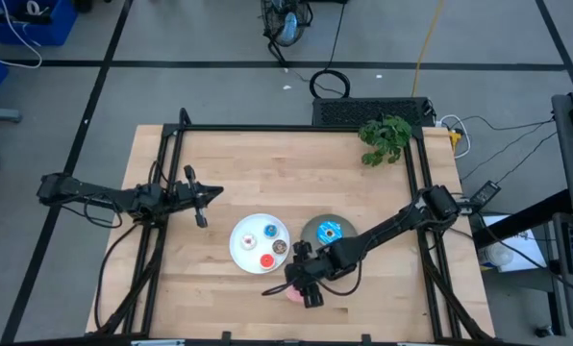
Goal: Pick & Place donuts
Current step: Put the large pink donut on the green plate
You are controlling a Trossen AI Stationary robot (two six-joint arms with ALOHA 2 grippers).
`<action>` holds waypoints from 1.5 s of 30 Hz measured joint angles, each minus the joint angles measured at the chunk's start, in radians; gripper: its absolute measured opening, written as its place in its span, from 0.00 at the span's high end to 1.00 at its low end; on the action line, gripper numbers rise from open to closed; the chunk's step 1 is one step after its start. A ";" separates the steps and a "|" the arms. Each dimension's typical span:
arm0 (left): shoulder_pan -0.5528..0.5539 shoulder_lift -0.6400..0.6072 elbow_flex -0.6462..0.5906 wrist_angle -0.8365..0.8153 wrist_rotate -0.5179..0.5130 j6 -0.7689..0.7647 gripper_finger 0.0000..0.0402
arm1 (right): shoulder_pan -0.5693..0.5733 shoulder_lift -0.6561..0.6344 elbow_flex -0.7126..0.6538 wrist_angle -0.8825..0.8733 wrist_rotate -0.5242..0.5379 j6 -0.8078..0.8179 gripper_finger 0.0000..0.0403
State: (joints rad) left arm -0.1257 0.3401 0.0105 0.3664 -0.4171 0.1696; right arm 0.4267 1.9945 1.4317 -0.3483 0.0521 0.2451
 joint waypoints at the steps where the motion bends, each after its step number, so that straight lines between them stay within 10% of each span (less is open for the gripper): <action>1: 0.000 0.000 0.000 0.000 0.000 0.000 0.95 | 0.000 0.000 -0.006 0.005 0.000 0.001 0.46; 18: 0.000 0.000 0.000 -0.002 0.000 -0.003 0.95 | -0.008 0.105 -0.022 0.068 -0.029 0.017 0.47; 25: 0.000 0.000 0.000 -0.002 0.000 -0.003 0.95 | -0.010 0.068 -0.026 0.092 -0.055 0.029 0.65; 32: 0.000 0.000 0.000 -0.004 0.000 -0.019 0.95 | -0.011 -0.036 -0.019 0.057 -0.059 -0.001 0.96; 45: 0.000 0.000 0.000 -0.005 0.000 -0.018 0.95 | 0.000 -0.390 -0.018 -0.078 -0.052 0.063 0.97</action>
State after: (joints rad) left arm -0.1254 0.3401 0.0105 0.3609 -0.4171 0.1513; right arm 0.4267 1.6049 1.4136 -0.4263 0.0002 0.3086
